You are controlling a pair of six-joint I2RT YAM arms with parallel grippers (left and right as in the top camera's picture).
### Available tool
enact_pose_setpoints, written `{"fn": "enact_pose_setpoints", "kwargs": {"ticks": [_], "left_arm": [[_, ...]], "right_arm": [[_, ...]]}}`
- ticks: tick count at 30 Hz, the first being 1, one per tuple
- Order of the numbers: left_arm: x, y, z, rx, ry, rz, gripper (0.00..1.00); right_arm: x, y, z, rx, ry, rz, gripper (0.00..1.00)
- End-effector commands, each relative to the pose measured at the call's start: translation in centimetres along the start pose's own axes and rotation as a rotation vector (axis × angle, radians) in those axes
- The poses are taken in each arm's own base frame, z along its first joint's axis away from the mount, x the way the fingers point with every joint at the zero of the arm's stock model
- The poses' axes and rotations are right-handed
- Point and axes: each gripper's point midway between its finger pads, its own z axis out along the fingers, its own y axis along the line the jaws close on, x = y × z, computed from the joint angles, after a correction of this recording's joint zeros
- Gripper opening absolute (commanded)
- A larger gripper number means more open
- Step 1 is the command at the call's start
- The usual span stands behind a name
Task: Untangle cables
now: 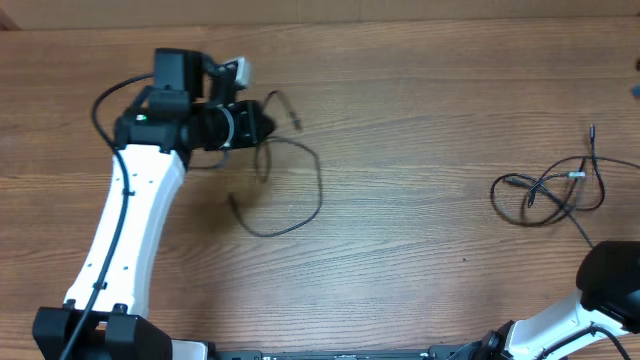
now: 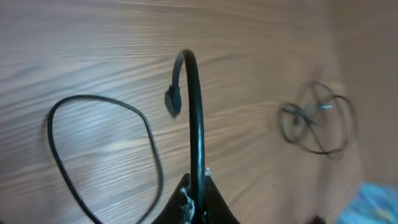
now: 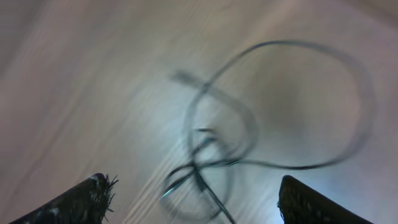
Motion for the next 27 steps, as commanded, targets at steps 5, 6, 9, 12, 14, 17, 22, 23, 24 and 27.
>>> {"fn": "enact_pose_setpoints", "kwargs": {"ticks": [5,6,9,12,14,17,22,23,24,27], "left_arm": [[-1.2,-4.9,1.8,0.082,-0.064,0.204,0.36],[-1.2,-4.0,1.8,0.035,-0.065,0.193,0.45],[-1.0,-1.6,1.6,-0.076,-0.056,0.157,0.63],[-0.3,0.6,1.0,-0.150,-0.026,0.108,0.67],[0.3,1.9,0.5,-0.193,-0.002,0.073,0.67],[1.1,4.1,-0.3,-0.270,0.026,0.014,0.66],[2.8,8.4,-2.5,-0.456,0.066,-0.118,0.64],[3.1,9.0,-2.8,-0.481,0.072,-0.138,0.64],[3.2,9.4,-3.1,-0.493,0.075,-0.152,0.65],[3.4,10.1,-3.7,-0.506,0.077,-0.183,0.65]], "right_arm": [[8.1,10.0,-2.1,-0.338,0.202,-0.412,0.89],[8.8,10.6,-2.2,-0.342,0.213,-0.439,0.90],[10.7,11.9,-2.6,-0.354,0.243,-0.500,0.91],[12.8,13.2,-3.1,-0.364,0.278,-0.570,0.91],[14.2,14.0,-3.4,-0.369,0.296,-0.615,0.91],[16.5,15.4,-3.8,-0.381,0.328,-0.679,0.91],[20.9,16.6,-3.2,-0.370,0.420,-0.771,0.91],[22.0,16.7,-2.8,-0.362,0.447,-0.790,0.91],[23.0,16.7,-2.4,-0.353,0.471,-0.802,0.91],[25.7,16.8,-1.0,-0.315,0.536,-0.807,0.91]]}}
